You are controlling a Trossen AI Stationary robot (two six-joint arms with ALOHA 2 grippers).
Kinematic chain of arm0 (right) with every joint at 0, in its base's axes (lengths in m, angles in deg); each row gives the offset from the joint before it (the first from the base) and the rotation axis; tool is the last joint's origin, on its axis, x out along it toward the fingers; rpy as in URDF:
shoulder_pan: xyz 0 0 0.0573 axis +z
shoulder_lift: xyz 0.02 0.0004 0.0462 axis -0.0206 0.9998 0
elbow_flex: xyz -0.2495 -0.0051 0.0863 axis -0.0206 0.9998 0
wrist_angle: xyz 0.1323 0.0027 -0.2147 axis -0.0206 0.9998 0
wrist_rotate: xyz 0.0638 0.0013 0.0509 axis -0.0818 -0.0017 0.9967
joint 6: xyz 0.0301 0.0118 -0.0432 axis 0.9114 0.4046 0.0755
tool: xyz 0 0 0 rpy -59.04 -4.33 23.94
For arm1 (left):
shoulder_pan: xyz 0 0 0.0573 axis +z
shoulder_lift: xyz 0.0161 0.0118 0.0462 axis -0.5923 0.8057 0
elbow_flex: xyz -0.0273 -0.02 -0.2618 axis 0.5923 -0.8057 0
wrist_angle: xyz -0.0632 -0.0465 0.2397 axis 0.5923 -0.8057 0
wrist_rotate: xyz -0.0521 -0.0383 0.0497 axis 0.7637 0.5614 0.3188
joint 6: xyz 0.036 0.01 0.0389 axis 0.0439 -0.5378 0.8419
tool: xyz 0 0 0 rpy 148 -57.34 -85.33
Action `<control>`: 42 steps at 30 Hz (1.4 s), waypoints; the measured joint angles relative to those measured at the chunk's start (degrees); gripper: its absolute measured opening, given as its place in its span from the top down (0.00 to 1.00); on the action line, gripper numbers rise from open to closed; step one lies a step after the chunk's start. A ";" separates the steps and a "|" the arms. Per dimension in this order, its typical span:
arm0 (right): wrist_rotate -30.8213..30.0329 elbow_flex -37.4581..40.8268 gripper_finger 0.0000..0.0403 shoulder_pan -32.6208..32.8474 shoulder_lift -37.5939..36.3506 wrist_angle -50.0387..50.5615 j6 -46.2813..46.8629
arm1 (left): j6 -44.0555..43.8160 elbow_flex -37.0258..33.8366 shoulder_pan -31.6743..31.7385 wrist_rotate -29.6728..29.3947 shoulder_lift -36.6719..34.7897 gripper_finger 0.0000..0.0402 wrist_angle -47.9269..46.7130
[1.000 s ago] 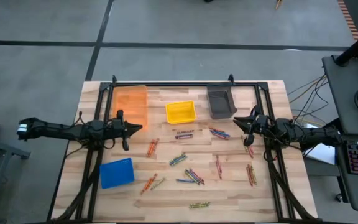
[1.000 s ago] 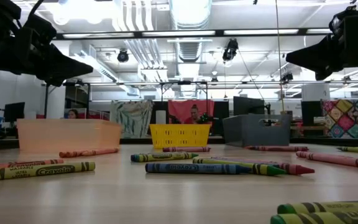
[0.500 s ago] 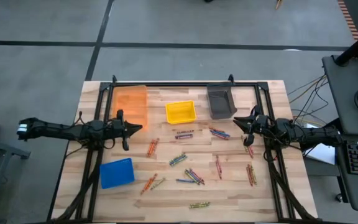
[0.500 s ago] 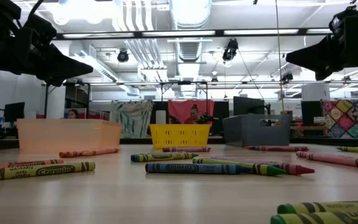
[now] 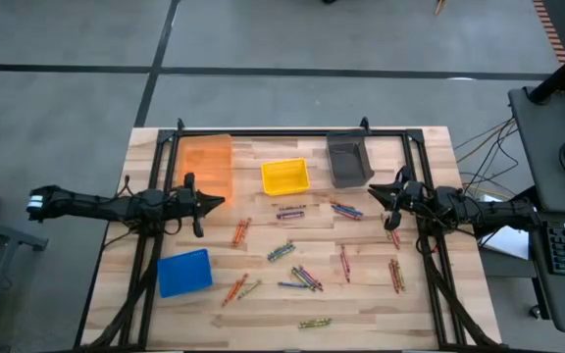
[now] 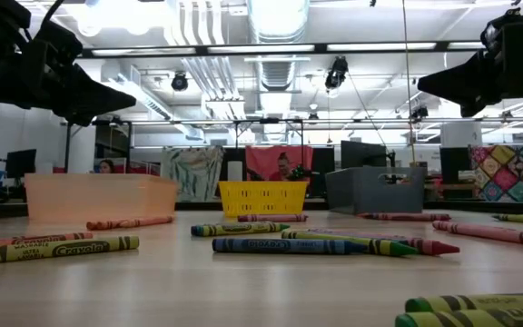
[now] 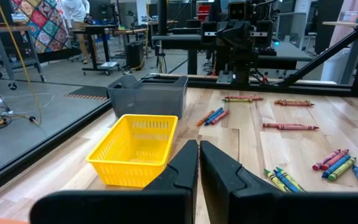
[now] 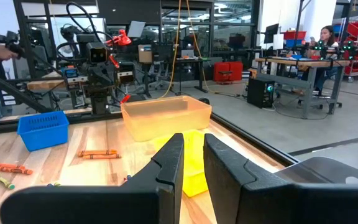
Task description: Sort crayons
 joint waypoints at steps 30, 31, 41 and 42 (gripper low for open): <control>0.00 0.01 0.87 0.00 0.00 -0.17 9.21 | -0.55 -0.02 0.00 0.01 0.10 1.00 6.50; -0.11 0.00 0.87 -0.02 0.00 -0.58 13.89 | -2.03 -0.02 0.01 0.01 0.29 1.00 10.15; -2.60 -0.28 0.87 -0.51 6.13 -16.02 15.95 | -3.46 0.00 0.00 13.81 6.01 1.00 39.18; -2.60 -0.75 0.87 -0.50 7.05 -15.66 16.60 | -3.82 0.00 0.00 15.30 7.07 1.00 41.11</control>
